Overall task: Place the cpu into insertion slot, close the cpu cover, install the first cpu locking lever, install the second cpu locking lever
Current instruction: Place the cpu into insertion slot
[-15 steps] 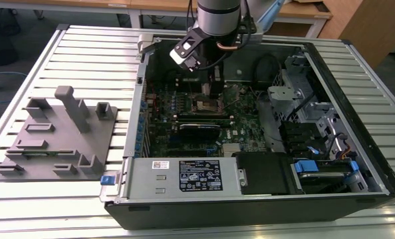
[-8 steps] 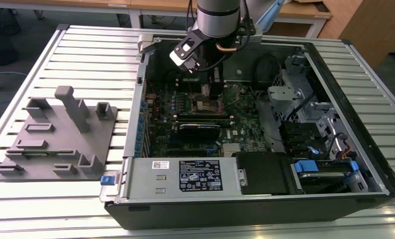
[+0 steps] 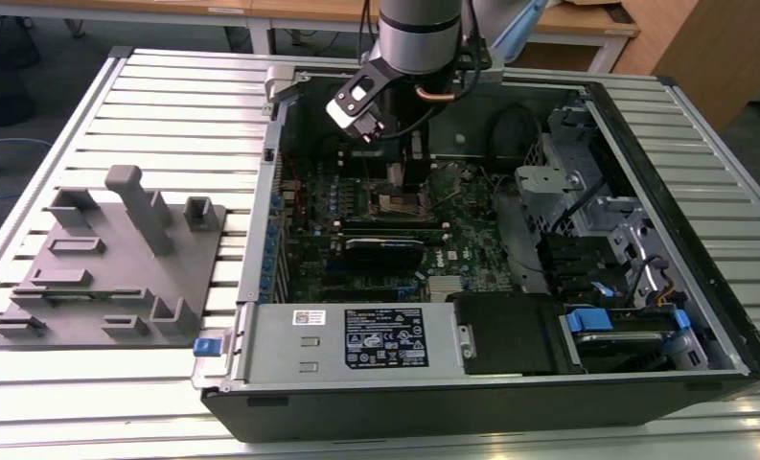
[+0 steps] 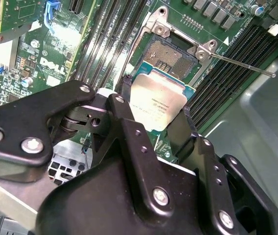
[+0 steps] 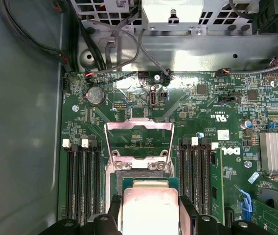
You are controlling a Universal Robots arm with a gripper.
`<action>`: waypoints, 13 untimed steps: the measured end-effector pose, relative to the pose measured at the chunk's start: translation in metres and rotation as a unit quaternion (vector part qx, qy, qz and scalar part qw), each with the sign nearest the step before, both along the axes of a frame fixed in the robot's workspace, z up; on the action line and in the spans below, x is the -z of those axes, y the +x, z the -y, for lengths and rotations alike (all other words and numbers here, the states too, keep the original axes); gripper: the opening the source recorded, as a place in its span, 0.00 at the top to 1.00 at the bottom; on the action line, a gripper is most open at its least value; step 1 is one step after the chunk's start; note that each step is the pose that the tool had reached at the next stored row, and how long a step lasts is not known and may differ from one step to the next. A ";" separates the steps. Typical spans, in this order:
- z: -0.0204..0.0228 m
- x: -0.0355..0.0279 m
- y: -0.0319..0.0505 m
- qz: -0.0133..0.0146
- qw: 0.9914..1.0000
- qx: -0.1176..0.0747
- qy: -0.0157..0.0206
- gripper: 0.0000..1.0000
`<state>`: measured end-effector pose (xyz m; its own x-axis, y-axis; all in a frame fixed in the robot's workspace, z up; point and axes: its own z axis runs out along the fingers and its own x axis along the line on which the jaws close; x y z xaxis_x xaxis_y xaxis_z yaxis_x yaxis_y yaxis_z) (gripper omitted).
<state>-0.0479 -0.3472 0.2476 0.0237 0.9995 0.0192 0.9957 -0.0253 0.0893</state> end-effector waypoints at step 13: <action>0.0000 0.0027 0.0000 0.000 1.000 0.000 0.000 0.46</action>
<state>-0.0479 -0.3471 0.2449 0.0237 0.9995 0.0196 0.9957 -0.0254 0.0896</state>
